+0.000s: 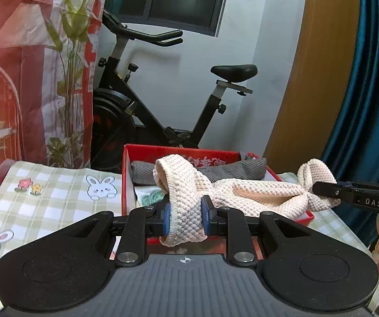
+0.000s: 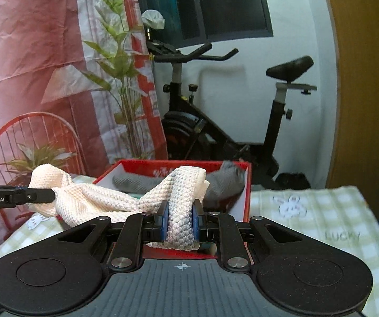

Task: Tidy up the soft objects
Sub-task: 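Lift the pink towel with both grippers and carry it over the box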

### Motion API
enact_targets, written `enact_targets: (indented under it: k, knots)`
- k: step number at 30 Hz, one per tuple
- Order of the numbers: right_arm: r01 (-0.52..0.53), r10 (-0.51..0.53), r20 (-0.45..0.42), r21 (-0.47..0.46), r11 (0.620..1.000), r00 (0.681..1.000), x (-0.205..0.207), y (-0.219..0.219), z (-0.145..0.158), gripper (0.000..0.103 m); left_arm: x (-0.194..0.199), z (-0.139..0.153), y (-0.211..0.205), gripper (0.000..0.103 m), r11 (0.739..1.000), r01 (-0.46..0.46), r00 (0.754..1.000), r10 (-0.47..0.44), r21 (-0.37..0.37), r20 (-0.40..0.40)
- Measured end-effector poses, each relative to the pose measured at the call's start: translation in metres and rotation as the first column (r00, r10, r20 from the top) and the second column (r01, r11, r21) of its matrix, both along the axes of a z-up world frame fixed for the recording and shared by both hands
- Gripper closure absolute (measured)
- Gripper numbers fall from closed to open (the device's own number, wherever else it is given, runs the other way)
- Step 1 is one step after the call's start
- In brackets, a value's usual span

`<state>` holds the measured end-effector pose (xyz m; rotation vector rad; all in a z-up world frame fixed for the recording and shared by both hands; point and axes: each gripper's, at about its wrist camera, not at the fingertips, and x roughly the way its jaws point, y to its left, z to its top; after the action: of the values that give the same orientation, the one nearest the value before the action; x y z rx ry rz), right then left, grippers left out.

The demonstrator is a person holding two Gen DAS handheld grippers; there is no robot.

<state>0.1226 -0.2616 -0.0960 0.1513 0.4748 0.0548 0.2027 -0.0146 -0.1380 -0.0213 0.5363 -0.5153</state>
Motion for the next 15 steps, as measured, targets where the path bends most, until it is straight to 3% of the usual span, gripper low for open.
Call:
enact_targets:
  k: [7, 15]
  knots:
    - [-0.013, 0.011, -0.03, -0.07, 0.997, 0.999, 0.036, 0.009, -0.005, 0.087, 0.028, -0.005, -0.016, 0.079, 0.996, 0.013, 1.0, -0.011, 0.089, -0.026]
    - [-0.034, 0.019, -0.124, -0.12, 0.992, 0.992, 0.065, 0.018, -0.034, 0.087, 0.053, -0.023, -0.022, 0.079, 0.984, 0.067, 0.994, -0.052, 0.166, -0.091]
